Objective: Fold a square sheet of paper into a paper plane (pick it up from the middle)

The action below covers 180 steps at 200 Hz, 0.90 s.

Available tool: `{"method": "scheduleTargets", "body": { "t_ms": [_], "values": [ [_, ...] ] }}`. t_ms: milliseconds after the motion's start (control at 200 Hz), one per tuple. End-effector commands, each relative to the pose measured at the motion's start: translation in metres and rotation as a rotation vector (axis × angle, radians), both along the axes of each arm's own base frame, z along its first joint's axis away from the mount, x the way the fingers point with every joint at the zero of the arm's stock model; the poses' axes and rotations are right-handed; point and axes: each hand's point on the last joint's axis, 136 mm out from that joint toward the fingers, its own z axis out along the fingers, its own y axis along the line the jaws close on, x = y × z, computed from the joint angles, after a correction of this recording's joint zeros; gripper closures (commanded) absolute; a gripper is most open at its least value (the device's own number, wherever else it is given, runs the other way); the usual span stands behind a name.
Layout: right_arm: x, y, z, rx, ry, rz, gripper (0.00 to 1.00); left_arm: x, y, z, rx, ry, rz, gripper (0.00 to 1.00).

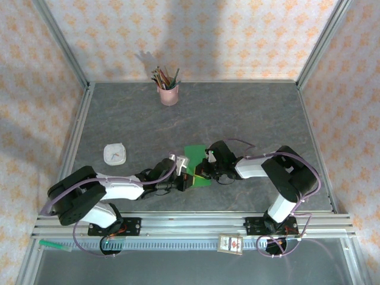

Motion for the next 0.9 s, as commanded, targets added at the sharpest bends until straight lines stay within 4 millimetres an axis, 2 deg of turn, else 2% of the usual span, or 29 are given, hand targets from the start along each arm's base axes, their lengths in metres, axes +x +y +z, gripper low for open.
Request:
{"method": "scheduleTargets", "body": {
  "t_ms": [0,355,546,711,896],
  "values": [
    [-0.006,-0.014,-0.020,-0.071,0.022,-0.017,0.99,0.004,-0.012,0.007,-0.047,-0.005,-0.016,1.00],
    [-0.007,-0.015,-0.020,-0.073,0.025,-0.020,0.99,0.015,-0.017,-0.005,-0.003,-0.013,-0.022,1.00],
    [-0.007,-0.016,-0.021,-0.079,0.027,-0.025,0.99,0.017,-0.008,-0.021,0.055,0.005,0.000,1.00],
    [-0.008,-0.020,-0.025,-0.102,0.039,-0.033,0.99,0.011,0.000,-0.032,0.091,0.031,0.000,1.00],
    [-0.009,-0.023,-0.030,-0.123,0.052,-0.039,0.99,-0.005,0.013,-0.045,0.120,0.071,-0.007,1.00]
  ]
}}
